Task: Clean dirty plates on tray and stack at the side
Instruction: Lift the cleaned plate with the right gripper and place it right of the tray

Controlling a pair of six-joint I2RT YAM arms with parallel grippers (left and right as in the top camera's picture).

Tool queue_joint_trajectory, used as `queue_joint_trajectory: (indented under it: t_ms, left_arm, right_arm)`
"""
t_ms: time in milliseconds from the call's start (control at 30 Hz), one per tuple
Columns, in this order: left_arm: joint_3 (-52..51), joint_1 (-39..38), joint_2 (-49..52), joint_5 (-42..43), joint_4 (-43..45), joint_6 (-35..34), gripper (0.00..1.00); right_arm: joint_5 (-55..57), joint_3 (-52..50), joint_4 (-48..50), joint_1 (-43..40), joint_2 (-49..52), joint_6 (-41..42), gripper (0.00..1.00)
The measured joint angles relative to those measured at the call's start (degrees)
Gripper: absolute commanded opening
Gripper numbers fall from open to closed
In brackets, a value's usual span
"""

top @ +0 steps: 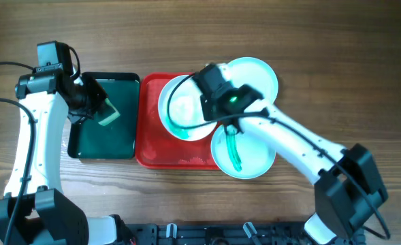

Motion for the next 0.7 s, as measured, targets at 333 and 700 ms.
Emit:
queue_joint_trajectory:
  t_ms: [333,700]
  left_arm:
    - [0.0,0.0,0.0,0.0,0.5,0.0,0.04]
    - [0.0,0.0,0.0,0.0,0.7,0.0,0.04]
  right_arm:
    - [41.0,0.0,6.4,17.6,0.0,-6.9,0.04]
    - [64.7,0.1,22.9,22.1,-0.2,-25.7,0.04]
